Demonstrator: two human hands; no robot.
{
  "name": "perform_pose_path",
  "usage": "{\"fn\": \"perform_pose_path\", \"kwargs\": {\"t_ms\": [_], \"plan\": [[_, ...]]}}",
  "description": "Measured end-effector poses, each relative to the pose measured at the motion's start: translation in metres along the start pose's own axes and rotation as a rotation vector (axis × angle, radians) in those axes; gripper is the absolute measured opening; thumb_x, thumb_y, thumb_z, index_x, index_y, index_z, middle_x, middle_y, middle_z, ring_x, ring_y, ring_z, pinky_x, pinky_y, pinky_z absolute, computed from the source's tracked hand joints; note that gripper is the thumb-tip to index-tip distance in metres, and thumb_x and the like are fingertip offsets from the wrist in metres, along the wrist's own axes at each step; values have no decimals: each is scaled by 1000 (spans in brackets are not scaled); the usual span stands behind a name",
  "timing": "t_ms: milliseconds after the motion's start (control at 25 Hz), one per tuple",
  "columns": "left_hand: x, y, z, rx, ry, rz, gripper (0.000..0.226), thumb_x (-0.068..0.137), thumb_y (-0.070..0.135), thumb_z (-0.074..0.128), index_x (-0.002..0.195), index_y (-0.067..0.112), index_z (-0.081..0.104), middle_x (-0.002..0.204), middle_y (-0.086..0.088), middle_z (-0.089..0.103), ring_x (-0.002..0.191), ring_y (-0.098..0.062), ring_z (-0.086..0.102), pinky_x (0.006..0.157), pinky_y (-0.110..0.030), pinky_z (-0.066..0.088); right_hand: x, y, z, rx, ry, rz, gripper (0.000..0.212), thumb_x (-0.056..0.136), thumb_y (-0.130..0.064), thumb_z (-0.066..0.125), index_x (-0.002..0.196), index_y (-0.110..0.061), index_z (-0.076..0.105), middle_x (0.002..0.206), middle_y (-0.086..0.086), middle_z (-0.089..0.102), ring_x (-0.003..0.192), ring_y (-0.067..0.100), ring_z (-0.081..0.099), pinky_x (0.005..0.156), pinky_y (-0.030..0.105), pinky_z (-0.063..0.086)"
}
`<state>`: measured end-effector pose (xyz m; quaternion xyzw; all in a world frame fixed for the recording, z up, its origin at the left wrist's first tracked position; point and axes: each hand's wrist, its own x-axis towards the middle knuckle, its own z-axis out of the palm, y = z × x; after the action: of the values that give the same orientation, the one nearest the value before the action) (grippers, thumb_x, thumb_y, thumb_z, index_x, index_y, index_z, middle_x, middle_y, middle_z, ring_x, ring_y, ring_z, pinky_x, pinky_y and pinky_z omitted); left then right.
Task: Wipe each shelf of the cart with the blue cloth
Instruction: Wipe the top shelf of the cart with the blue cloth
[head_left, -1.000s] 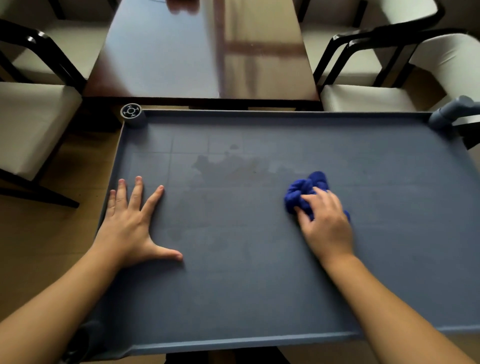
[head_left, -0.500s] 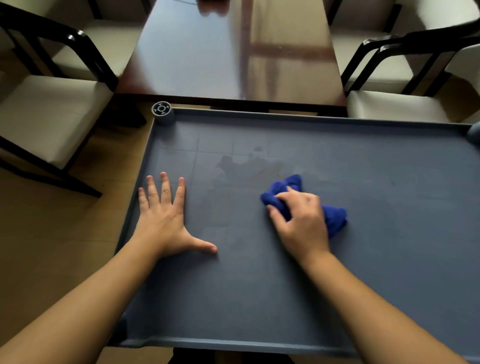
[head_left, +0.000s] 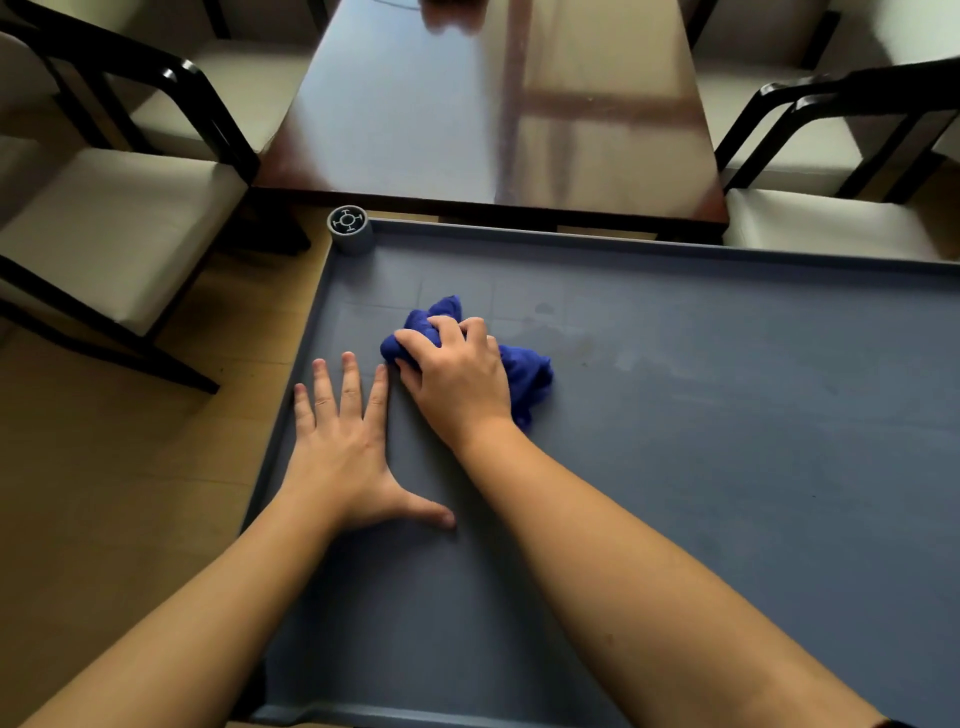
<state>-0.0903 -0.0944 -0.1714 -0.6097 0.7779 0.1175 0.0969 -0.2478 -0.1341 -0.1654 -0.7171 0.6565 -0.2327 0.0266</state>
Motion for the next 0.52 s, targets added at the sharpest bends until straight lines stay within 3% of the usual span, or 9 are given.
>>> {"fn": "perform_pose_path", "kwargs": {"t_ms": [160, 360, 520], "plan": [[1, 1, -3, 2, -4, -7, 182, 18, 119, 31, 159, 20, -27, 167, -18, -31, 148, -42, -39, 123, -62, -19, 3, 40, -7, -80, 87, 29, 19, 86, -33, 69, 93, -16, 75, 93, 15, 71, 76, 38, 60, 59, 41, 51], [1, 1, -4, 1, -17, -13, 180, 19, 119, 34, 158, 22, -27, 167, -15, -33, 148, -40, -41, 123, -62, -18, -16, 104, -33, -158, 81, 138, 21, 85, -35, 65, 98, -19, 72, 93, 15, 67, 80, 39, 59, 65, 42, 50], [1, 3, -4, 18, -15, -20, 181, 19, 118, 35, 160, 22, -22, 170, -18, -26, 151, -41, -35, 124, -63, -15, -52, 193, -77, -234, 125, 353, 26, 88, -35, 59, 104, -17, 69, 99, 20, 65, 89, 41, 56, 74, 45, 48]]}}
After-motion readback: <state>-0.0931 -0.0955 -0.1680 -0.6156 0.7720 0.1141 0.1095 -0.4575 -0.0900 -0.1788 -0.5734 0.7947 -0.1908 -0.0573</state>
